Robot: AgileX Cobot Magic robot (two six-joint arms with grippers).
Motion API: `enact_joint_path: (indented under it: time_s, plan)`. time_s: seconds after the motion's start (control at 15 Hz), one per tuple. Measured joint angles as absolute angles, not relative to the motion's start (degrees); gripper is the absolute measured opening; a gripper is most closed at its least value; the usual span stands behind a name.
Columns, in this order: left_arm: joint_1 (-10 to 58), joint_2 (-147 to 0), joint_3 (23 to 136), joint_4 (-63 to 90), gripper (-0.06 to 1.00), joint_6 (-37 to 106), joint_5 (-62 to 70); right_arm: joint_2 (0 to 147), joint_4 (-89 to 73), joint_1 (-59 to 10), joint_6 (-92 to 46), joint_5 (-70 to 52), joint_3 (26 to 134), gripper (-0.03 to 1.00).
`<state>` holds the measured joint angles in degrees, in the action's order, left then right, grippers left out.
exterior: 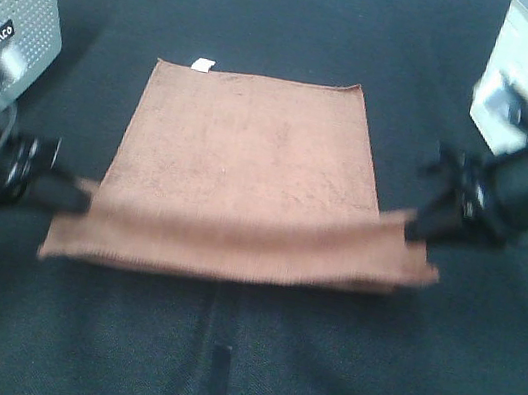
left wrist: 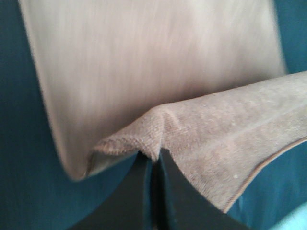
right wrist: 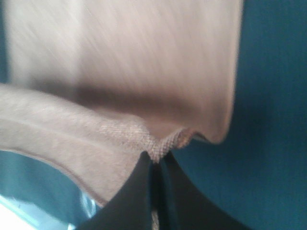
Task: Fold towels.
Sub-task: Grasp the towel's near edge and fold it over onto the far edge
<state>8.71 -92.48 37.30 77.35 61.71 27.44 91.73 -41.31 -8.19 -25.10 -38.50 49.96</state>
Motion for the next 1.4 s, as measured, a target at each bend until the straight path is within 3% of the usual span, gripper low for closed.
enact_joint_path:
  time_s: [0.6, 1.0, 1.2, 1.4]
  plan:
    - [8.7, -116.9, 77.0, 60.4, 0.00, 41.3, 25.2, 120.7, -32.4, -8.2, -17.2, -46.5, 95.6, 0.00]
    - [8.7, -136.7, 107.0, 54.3, 0.00, 34.6, 23.9, 144.8, -26.1, -8.1, -13.9, -51.3, 133.4, 0.00]
    - [8.7, -145.1, 118.4, 54.1, 0.00, 34.5, 22.2, 152.0, -26.1, -7.5, -13.8, -49.8, 143.2, 0.00]
    - [8.7, -150.1, 124.7, 54.1, 0.00, 34.5, 18.6, 155.0, -26.0, -7.2, -15.1, -43.5, 143.9, 0.00]
